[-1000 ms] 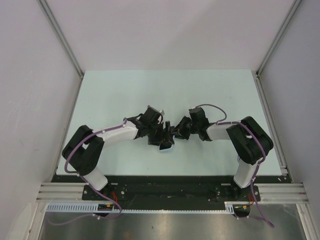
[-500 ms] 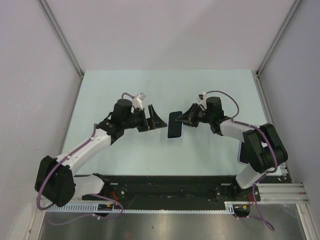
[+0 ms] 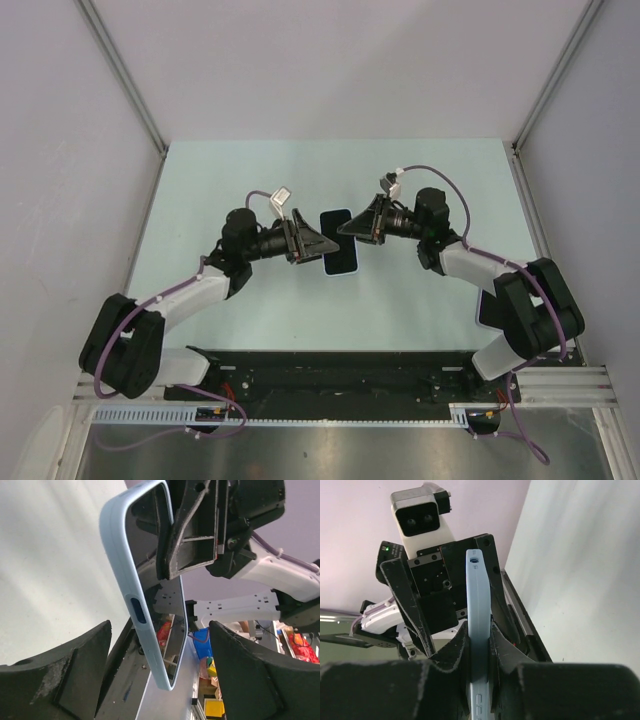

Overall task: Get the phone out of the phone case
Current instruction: Pick up the phone at the center of the board.

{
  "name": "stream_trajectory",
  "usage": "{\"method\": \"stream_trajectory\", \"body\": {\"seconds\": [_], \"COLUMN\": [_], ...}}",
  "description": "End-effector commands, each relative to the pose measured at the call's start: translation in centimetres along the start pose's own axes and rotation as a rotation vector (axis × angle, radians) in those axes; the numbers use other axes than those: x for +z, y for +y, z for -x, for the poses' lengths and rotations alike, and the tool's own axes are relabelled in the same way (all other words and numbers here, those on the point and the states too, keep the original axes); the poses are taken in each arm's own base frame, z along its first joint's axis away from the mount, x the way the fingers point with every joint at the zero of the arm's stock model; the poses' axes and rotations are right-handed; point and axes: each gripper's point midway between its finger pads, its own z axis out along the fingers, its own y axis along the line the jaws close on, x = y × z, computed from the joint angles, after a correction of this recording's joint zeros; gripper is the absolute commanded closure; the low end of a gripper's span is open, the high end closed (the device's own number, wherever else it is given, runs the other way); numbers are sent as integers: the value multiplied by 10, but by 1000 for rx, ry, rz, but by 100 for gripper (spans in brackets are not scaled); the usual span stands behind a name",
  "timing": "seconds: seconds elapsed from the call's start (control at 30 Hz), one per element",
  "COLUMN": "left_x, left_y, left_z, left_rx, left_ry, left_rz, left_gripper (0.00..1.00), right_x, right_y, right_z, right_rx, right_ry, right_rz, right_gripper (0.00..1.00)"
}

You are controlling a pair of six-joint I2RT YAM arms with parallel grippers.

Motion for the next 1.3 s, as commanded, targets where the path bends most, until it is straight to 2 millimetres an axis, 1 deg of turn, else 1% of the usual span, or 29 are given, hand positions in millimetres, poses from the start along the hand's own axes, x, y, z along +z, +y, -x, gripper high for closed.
{"method": "stream_trajectory", "body": {"seconds": [0.0, 0.17, 0.27, 0.3, 0.37, 0.4, 0.47, 0.5, 0.53, 0.57, 0.6, 0.63, 0.67, 0.7, 0.73, 0.77, 0.8, 0.83, 0.87, 0.9, 0.97, 1.0, 1.03, 1.1, 1.13, 1.17, 1.2, 1.23, 1.27], "left_x": [-3, -1, 1, 1, 2, 2, 2, 1, 2, 1, 1, 1, 0, -1, -1, -2, -4, -5, -8, -10, -15, -16, -18, -20, -20, -20, -20, -20, -20], "left_y": [-40, -43, -43, -44, -45, -45, -47, -46, -46, -49, -49, -49, -53, -56, -60, -59, -62, -64, -67, -72, -82, -85, -95, -112, -118, -122, -132, -134, -137], "left_z": [5, 4, 5, 5, 7, 7, 10, 10, 11, 13, 14, 15, 16, 19, 22, 23, 28, 32, 39, 45, 60, 68, 75, 88, 91, 93, 96, 96, 98], "left_rx": [32, 28, 22, 21, 21, 20, 20, 17, 16, 21, 14, 11, 17, 22, 34, 38, 45, 46, 35, 27, -11, -25, -42, -35, -48, -51, -36, -30, -25], "left_ry": [-13, -19, -23, -23, -25, -27, -36, -37, -39, -45, -48, -49, -52, -58, -68, -71, -95, -108, -136, -165, -223, -259, -276, -307, -311, -308, -297, -287, -286], "left_rz": [-176, -178, -174, -174, -174, -170, -168, -163, -159, -159, -150, -146, -147, -145, -146, -129, -122, -120, -125, -134, -166, -173, -199, -245, -256, -262, -281, -275, -272], "left_gripper": [21, 28, 37, 43, 50, 59, 72, 85, 93, 100, 100, 100, 100, 100, 100, 100, 100, 100, 100, 100, 100, 100, 100, 100, 100, 100, 100, 100, 100], "right_x": [5, 11, 16, 18, 19, 19, 17, 16, 13, 3, -5, -12, -33, -44, -56, -73, -88, -97, -106, -109, -107, -102, -98, -89, -86, -83, -76, -74, -70], "right_y": [42, 46, 44, 41, 40, 38, 41, 32, 30, 31, 23, 19, 22, 21, 20, 28, 25, 24, 28, 29, 30, 38, 45, 59, 74, 77, 79, 91, 96], "right_z": [7, 5, -2, -4, -6, -7, -5, -3, 3, 14, 18, 26, 38, 44, 54, 52, 60, 61, 54, 51, 39, 27, 21, 10, 11, 7, 2, 1, -2], "right_rx": [-62, -30, -29, -23, -31, -25, -48, -16, -13, -26, -14, -21, -21, -82, -108, -122, -145, -191, -200, -212, -228, -241, -207, -222, -228, -219, -210, -223, -230], "right_ry": [-4, 4, 18, 22, 25, 26, 13, 5, -17, -56, -69, -106, -164, -198, -254, -286, -333, -357, -362, -362, -341, -307, -299, -285, -293, -285, -258, -255, -244], "right_rz": [135, 175, 172, 163, 155, 142, 137, 96, 73, 57, 9, -24, -69, -103, -144, -181, -221, -256, -279, -292, -275, -226, -178, -66, 5, 29, 52, 99, 126], "right_gripper": [100, 100, 100, 100, 100, 100, 100, 100, 91, 75, 49, 38, 16, 11, 2, 0, 1, 0, 0, 0, 0, 0, 0, 7, 10, 18, 22, 26, 27]}}
